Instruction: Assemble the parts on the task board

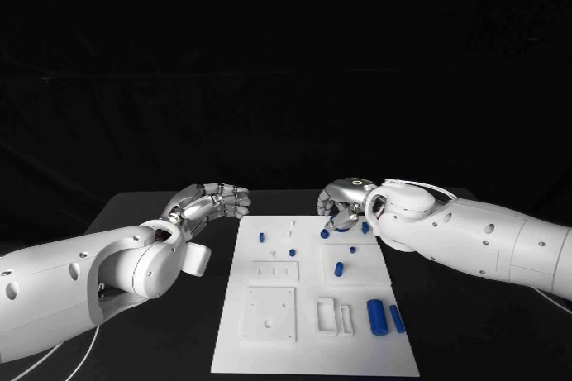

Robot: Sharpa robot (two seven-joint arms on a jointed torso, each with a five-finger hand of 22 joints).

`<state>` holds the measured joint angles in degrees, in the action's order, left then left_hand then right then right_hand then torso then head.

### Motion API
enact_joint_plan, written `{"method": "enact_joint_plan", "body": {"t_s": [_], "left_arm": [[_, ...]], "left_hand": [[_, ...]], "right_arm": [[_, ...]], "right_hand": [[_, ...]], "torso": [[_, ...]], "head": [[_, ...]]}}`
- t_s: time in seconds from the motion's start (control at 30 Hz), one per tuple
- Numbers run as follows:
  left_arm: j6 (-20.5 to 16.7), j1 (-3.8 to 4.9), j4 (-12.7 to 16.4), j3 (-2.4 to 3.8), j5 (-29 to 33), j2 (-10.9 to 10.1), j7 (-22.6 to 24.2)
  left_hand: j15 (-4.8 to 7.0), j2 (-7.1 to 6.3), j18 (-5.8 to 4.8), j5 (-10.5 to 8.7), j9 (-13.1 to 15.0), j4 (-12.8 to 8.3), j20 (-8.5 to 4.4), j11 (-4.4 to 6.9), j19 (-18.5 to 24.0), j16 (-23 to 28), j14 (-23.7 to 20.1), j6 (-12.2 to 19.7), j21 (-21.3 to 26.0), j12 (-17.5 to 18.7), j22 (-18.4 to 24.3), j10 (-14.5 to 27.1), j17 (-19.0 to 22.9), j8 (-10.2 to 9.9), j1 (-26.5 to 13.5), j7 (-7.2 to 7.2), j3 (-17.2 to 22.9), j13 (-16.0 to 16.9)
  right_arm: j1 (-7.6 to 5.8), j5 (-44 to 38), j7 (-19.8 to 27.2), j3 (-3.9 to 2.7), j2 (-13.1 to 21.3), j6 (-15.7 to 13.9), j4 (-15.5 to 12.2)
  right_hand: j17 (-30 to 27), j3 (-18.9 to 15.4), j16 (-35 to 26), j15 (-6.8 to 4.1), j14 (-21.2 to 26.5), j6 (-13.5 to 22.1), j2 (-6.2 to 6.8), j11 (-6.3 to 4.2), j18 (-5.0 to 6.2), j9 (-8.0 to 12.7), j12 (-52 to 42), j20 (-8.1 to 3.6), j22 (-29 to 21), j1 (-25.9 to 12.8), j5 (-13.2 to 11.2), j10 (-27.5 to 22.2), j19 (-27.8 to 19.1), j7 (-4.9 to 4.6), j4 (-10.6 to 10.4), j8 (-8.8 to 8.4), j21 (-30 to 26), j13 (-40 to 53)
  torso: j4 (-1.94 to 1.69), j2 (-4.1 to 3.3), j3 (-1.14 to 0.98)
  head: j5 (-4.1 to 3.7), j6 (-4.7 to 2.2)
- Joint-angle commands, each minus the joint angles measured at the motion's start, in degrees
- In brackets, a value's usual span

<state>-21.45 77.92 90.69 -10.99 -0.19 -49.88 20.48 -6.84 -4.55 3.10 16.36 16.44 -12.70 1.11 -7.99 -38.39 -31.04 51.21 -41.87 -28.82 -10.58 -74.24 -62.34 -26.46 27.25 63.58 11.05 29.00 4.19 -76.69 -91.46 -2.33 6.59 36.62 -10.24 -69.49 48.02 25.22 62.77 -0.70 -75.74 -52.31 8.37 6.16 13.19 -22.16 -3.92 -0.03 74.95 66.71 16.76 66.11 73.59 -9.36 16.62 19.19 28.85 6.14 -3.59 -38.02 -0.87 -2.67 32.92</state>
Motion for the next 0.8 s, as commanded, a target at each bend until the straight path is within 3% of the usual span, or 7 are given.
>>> {"method": "enact_joint_plan", "body": {"t_s": [0.03,0.13,0.4,0.8], "left_arm": [[1.1,0.12,0.21,0.05,-0.47,0.02,0.27],[1.05,0.12,0.14,0.04,-0.47,0.04,0.2],[0.96,0.12,0.1,0.04,-0.47,-0.01,-0.36],[1.18,0.12,0.01,0.04,-0.47,0.16,-0.38]], "left_hand": [[-0.17,-0.21,-0.23,-0.28,-0.08,-0.32,0.11,-0.41,0.36,0.41,-0.46,-0.06,-0.03,0.31,-0.06,0.06,0.1,-0.33,-0.65,0.05,0.06,-0.08],[-0.2,-0.26,-0.23,-0.34,-0.09,-0.37,0.13,-0.44,0.41,0.44,-0.52,-0.03,-0.01,0.37,-0.07,0.11,0.12,-0.37,-0.76,0.07,0.09,-0.1],[-0.26,-0.27,-0.24,-0.45,-0.08,-0.38,0.2,-0.56,0.51,0.5,-0.63,0.0,0.03,0.54,-0.11,0.31,0.17,-0.43,-1.14,0.11,0.18,-0.15],[-0.29,-0.32,-0.23,-0.51,-0.07,-0.42,0.22,-0.59,0.58,0.53,-0.7,0.01,0.06,0.61,-0.13,0.36,0.2,-0.45,-1.29,0.13,0.24,-0.16]], "right_arm": [[0.08,-5.66,-4.18,-0.02,-0.26,-0.94,0.56],[0.19,-6.05,-4.32,-0.01,-0.45,-0.74,0.86],[0.65,-5.53,-3.39,0.1,-0.49,0.95,1.32],[1.3,-5.64,-2.85,0.13,-0.93,2.38,2.27]], "right_hand": [[-0.21,0.57,0.36,0.48,0.06,0.81,0.83,0.19,1.81,-0.05,0.35,-0.05,1.32,-0.38,-0.59,-0.72,-0.11,-0.18,-0.05,-0.37,0.5,-0.37],[-0.4,0.84,0.53,0.58,0.05,0.98,1.19,0.29,1.81,-0.06,0.29,-0.05,1.29,-0.79,-0.63,-0.97,-0.09,-0.24,-0.11,-0.49,0.65,-0.62],[-0.7,1.4,0.83,0.74,0.09,1.01,1.35,0.45,1.81,-0.16,0.27,-0.11,1.24,-1.11,-0.89,-1.43,-0.12,-0.18,-0.07,-0.51,0.83,-1.1],[-1.0,1.83,1.22,0.63,0.14,0.75,0.99,0.33,1.81,-0.35,-0.06,-0.17,1.23,-1.39,-1.28,-0.87,-0.14,-0.1,-0.03,-0.37,1.04,-1.33]], "torso": [[-0.45,-0.84,-0.23],[-0.78,-1.21,-0.11],[-0.88,-1.94,-0.21],[-1.07,-3.22,-0.27]], "head": [[-0.43,0.06],[-0.67,0.03],[-0.66,0.42],[-0.85,0.14]]}}
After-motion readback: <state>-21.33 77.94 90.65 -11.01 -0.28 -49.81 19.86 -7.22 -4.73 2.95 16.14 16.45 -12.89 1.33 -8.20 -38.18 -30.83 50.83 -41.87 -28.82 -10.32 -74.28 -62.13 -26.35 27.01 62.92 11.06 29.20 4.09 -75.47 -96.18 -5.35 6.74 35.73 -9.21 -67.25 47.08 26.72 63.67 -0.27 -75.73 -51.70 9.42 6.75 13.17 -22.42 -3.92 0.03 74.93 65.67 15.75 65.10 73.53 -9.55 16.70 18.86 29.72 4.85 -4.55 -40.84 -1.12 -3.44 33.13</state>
